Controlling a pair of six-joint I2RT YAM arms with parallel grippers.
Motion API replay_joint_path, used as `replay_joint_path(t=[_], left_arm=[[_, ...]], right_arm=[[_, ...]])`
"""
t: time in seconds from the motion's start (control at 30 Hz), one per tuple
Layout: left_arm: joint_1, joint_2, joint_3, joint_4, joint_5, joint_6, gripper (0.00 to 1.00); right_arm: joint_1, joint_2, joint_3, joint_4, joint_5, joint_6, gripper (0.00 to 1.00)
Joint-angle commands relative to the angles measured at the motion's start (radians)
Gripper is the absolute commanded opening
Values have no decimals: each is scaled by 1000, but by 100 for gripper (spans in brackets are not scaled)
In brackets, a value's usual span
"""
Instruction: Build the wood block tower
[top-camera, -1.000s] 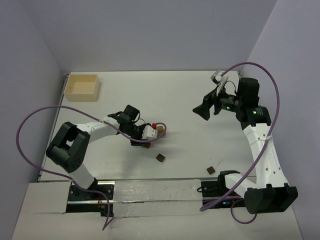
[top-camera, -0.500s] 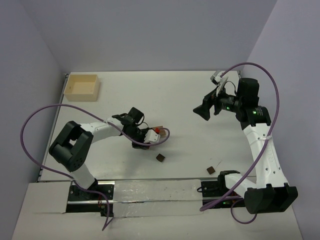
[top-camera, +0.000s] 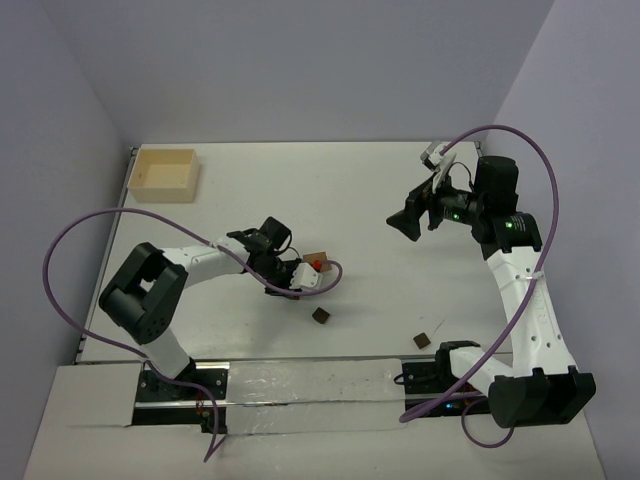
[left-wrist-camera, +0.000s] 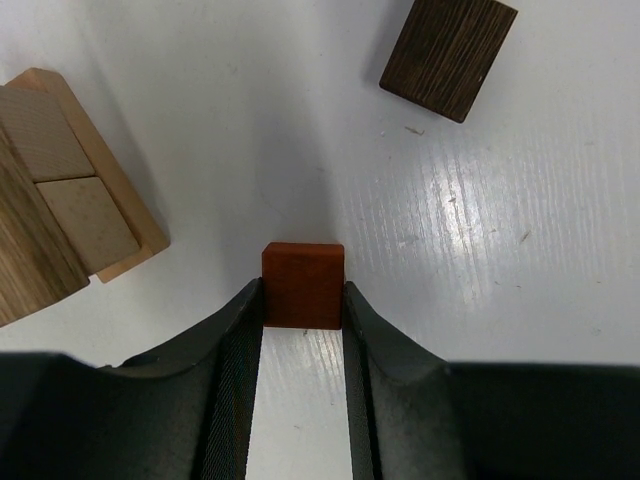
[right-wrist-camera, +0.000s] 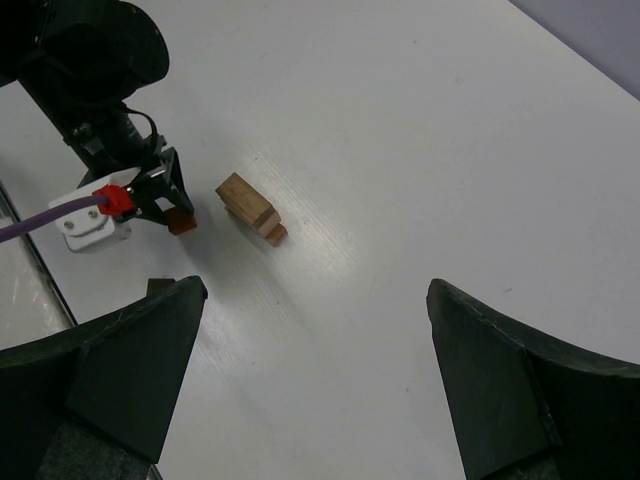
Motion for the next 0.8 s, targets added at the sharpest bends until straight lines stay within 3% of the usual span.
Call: replay_joint_path(t=[0.0, 0.17, 0.37, 0.77], left_arm=[[-10, -76, -6, -33, 19, -43, 26], [-13, -152, 74, -73, -4, -224, 14], [-13, -162, 253, -140, -36, -458, 7], [-14, 13, 482, -183, -126, -592, 6]], right_arm=[[-6, -11, 1, 9, -5, -13, 100], [-6, -13, -4, 12, -6, -12, 100], [-5, -12, -16, 28, 6, 7, 100], [-6, -21, -39, 63, 55, 54, 100]])
